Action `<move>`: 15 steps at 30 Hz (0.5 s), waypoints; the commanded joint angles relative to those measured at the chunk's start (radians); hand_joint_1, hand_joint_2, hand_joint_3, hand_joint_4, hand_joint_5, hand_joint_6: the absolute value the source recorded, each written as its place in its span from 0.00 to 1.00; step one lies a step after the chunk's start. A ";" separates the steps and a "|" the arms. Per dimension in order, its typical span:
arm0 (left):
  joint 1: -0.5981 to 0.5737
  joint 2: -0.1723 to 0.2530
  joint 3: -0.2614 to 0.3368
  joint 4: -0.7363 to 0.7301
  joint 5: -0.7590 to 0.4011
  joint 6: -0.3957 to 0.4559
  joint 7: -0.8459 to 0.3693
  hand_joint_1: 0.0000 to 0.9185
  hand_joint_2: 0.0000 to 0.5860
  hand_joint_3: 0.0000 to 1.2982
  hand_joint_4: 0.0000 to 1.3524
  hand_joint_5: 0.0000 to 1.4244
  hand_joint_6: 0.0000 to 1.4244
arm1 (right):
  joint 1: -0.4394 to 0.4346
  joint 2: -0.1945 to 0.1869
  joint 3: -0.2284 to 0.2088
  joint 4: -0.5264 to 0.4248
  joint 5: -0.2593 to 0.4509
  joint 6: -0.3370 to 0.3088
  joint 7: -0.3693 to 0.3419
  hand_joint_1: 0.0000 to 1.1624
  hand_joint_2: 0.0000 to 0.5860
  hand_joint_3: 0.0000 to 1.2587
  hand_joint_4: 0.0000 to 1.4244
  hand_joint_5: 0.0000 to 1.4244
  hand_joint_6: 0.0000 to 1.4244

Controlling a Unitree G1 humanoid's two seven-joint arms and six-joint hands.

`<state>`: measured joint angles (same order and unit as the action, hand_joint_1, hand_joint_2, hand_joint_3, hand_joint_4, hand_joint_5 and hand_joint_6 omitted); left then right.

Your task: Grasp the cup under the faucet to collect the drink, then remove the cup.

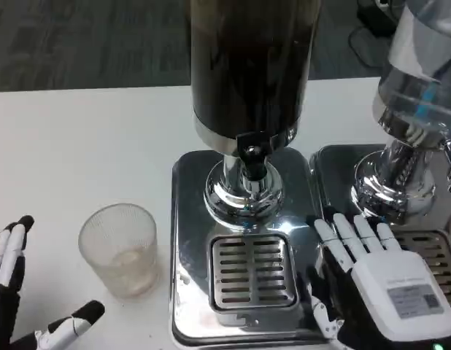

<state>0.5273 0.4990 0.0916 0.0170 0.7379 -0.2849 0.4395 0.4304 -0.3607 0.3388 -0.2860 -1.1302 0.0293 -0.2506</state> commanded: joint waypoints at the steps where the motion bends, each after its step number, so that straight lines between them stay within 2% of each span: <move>1: 0.016 -0.004 0.010 0.017 -0.003 -0.002 0.030 0.00 0.08 0.00 0.00 0.00 0.00 | 0.010 0.000 -0.001 -0.010 0.003 0.000 -0.017 0.28 0.96 0.04 0.00 0.00 0.00; 10: 0.017 -0.019 0.014 0.025 -0.021 0.004 0.029 0.00 0.06 0.00 0.00 0.00 0.00 | 0.005 0.017 -0.003 -0.009 0.009 0.012 -0.006 0.24 0.98 0.03 0.00 0.00 0.00; 15: -0.002 -0.020 0.017 0.082 -0.051 -0.030 0.057 0.00 0.05 0.00 0.00 0.00 0.00 | -0.002 0.044 0.010 0.011 -0.006 0.028 -0.025 0.24 0.97 0.03 0.00 0.00 0.00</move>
<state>0.5337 0.4850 0.1007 0.0623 0.7099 -0.2939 0.4724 0.4332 -0.3268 0.3407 -0.2831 -1.1287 0.0448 -0.2562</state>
